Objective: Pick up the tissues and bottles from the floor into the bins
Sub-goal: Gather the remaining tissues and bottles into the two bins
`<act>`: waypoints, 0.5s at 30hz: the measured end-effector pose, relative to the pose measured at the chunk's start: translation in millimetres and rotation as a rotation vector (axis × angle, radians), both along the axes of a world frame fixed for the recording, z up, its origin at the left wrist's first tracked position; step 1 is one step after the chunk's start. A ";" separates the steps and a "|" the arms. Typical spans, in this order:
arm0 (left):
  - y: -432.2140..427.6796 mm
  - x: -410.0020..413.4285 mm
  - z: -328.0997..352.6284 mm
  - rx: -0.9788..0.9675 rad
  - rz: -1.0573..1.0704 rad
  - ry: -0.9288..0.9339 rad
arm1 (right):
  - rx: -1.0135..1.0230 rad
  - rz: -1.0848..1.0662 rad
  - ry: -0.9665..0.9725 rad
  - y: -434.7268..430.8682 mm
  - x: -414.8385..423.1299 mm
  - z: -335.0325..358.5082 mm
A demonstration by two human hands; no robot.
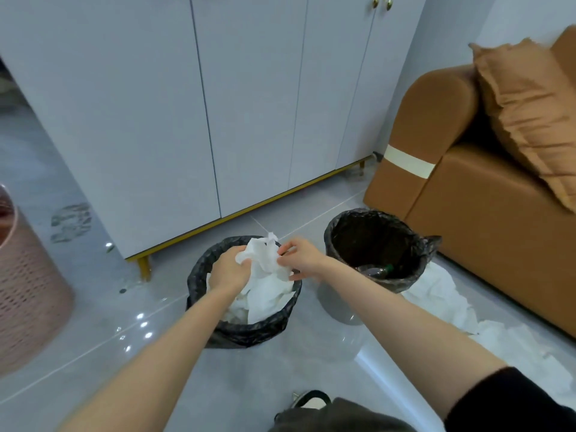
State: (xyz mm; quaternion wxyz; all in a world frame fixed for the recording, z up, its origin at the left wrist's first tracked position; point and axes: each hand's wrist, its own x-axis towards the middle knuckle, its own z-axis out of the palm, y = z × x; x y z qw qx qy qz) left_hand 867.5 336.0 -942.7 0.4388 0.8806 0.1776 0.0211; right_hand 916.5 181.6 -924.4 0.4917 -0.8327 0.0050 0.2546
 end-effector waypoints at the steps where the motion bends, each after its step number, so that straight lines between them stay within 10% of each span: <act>1: 1.4 2.0 -6.0 0.002 -0.002 0.022 | -0.018 0.022 0.006 1.0 1.5 -4.7; 15: -46.0 11.4 7.9 0.003 -0.158 -0.003 | -0.085 -0.052 -0.047 -52.5 -4.7 -9.9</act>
